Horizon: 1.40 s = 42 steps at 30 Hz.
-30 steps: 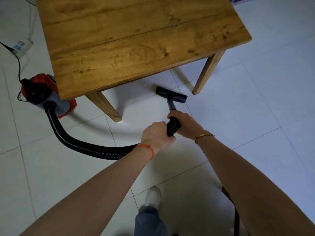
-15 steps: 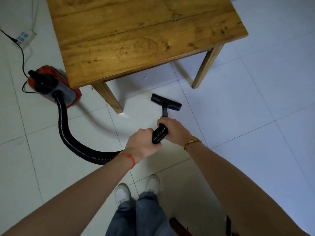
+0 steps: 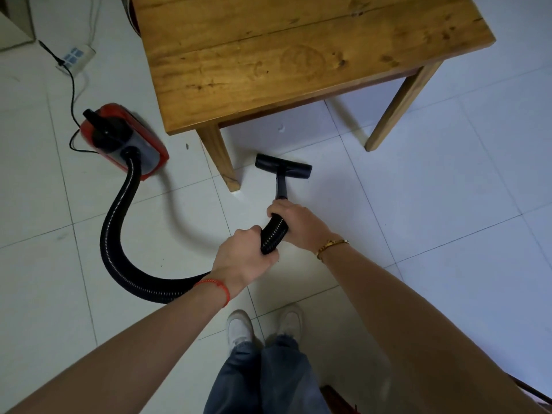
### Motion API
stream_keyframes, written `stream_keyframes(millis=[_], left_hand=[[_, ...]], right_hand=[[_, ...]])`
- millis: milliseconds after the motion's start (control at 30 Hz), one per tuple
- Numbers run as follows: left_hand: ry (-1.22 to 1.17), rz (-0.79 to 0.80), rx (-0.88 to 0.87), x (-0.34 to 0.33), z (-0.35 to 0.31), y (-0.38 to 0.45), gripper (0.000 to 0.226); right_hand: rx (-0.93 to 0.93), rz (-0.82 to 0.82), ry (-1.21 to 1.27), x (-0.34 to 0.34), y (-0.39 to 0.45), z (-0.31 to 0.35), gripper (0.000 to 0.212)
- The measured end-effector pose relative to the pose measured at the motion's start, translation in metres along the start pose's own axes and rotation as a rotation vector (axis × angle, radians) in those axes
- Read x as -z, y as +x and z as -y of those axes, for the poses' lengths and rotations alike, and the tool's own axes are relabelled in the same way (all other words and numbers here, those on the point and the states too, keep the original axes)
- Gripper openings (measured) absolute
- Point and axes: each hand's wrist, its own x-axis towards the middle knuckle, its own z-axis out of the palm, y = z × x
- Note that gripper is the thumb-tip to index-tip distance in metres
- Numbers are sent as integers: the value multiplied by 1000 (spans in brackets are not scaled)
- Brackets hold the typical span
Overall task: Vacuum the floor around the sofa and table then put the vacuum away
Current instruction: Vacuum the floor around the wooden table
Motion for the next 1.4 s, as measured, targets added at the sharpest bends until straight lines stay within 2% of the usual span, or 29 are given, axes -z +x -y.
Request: stream_keyframes(millis=[300, 600, 900, 1133, 1400], left_hand=[[-64, -98, 11, -9, 1, 86, 22], [-176, -169, -20, -9, -7, 149, 19], [-85, 6, -16, 8, 19, 83, 17], [21, 75, -73, 23, 27, 33, 17], [59, 116, -121, 24, 6, 16, 17]], right_hand=[[-24, -85, -175, 10, 73, -48, 16], [-29, -69, -232, 35, 123, -77, 15], [-48, -27, -190, 7, 71, -29, 25], [-72, -51, -55, -10, 30, 6, 23], [-154, -102, 31, -3, -4, 11, 24]])
